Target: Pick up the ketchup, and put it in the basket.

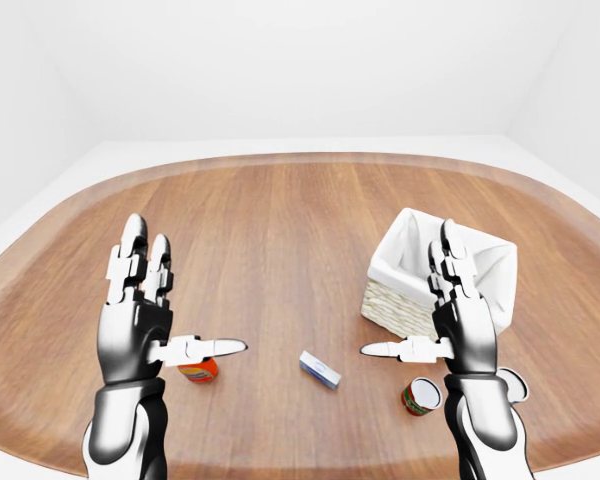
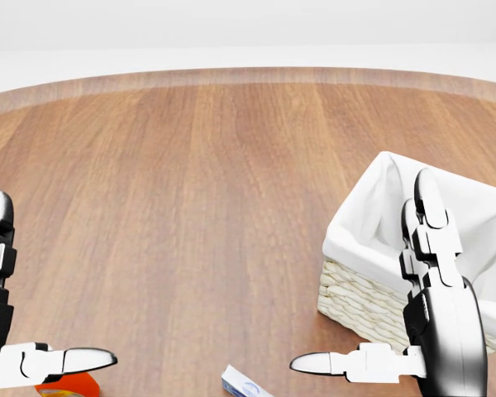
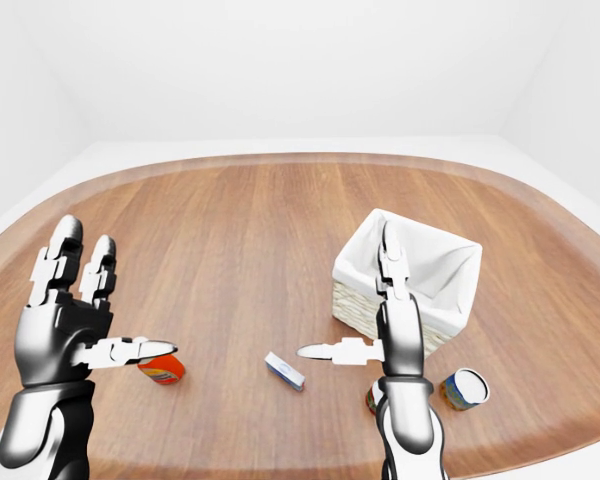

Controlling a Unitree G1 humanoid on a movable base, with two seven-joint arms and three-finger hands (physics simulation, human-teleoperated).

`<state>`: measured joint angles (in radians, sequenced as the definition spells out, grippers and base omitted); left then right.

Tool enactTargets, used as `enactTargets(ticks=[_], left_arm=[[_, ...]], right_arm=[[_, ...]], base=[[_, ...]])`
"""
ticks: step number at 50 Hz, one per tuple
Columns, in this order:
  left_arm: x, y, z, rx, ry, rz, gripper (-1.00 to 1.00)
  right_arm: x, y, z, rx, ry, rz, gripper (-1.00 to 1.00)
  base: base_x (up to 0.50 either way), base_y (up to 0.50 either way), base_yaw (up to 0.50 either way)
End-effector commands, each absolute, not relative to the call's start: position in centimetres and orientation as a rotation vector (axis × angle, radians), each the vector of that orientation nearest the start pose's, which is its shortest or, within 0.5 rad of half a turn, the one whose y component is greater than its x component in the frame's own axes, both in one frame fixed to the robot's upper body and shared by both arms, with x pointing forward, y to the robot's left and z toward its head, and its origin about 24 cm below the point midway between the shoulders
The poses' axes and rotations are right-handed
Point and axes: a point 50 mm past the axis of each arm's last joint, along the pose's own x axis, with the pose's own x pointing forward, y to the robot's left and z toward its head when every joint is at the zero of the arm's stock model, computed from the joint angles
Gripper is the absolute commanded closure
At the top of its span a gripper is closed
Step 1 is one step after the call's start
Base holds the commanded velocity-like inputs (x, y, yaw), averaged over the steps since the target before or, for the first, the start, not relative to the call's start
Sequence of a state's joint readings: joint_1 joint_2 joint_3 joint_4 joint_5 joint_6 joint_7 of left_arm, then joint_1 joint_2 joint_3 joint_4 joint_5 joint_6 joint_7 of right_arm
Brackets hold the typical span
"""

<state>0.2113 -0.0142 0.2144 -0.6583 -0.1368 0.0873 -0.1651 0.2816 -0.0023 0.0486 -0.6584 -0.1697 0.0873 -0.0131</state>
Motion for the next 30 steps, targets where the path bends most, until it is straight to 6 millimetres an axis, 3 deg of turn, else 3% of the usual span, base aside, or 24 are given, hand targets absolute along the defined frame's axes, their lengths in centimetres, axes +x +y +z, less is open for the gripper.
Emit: enactTargets(ticks=[1,11,16,23,30], left_arm=[[18.9,19.4,13.9,-0.008,-0.376,0.056,-1.0],[18.6,19.8,14.3,-0.001,-0.397,0.065,-1.0],[18.8,20.3,12.5,0.026,-0.307,0.084,-1.0],[18.3,21.2,11.6,0.048,-0.259,0.114,-1.0],[17.5,21.3,8.7,0.093,-0.163,0.119,-1.0]], right_arm=[[18.9,-15.6,12.4,-0.166,-0.29,-0.085,-1.0],[19.0,-15.6,12.3,-0.167,-0.285,-0.082,-1.0],[19.0,-15.8,12.4,-0.161,-0.291,-0.085,-1.0],[19.1,-15.7,12.1,-0.165,-0.275,-0.078,-1.0],[19.4,-15.6,11.8,-0.166,-0.265,-0.083,-1.0]], base=[[0.0,0.0,0.0],[0.0,0.0,0.0],[0.0,0.0,0.0],[0.0,0.0,0.0],[0.0,0.0,0.0]])
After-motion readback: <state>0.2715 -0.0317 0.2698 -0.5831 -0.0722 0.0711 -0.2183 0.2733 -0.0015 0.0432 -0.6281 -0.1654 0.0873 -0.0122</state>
